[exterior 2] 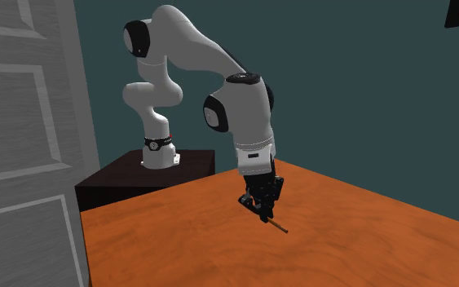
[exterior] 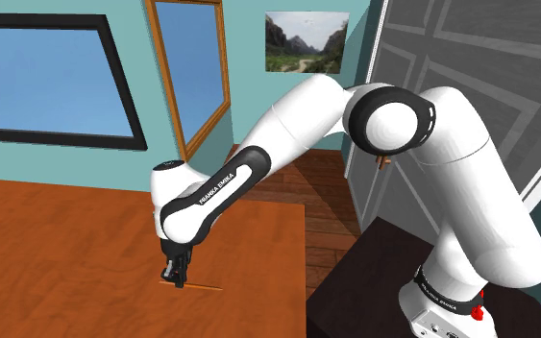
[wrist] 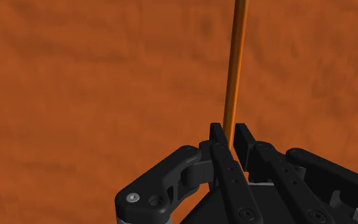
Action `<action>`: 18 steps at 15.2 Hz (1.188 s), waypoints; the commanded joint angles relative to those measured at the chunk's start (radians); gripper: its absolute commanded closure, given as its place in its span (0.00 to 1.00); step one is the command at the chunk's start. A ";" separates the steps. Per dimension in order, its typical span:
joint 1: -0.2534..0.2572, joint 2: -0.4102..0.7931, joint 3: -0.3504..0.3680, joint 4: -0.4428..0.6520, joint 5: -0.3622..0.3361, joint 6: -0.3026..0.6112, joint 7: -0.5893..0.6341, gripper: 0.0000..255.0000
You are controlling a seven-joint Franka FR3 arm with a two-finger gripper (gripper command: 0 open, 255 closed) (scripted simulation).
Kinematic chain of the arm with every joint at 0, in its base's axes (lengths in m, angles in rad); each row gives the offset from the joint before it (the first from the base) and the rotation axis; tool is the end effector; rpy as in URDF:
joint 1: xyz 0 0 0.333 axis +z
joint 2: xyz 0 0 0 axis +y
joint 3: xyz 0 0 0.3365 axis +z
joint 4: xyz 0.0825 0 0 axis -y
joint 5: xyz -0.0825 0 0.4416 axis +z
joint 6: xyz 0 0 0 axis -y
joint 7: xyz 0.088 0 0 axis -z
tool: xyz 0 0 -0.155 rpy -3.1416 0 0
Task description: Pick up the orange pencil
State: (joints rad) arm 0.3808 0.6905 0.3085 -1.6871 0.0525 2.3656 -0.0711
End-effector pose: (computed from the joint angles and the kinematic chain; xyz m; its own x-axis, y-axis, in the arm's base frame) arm 0.5734 0.4598 0.1435 0.7947 0.6067 0.0198 0.5943 -0.7710 -0.2288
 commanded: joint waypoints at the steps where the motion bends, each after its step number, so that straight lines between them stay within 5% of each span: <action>1: 0.000 0.000 0.000 0.000 0.000 0.000 0.000 1.00; 18: -0.016 -0.117 0.018 0.013 0.019 -0.128 0.014 1.00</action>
State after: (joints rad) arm 0.3668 0.5840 0.3254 -1.6728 0.0694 2.2477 -0.0578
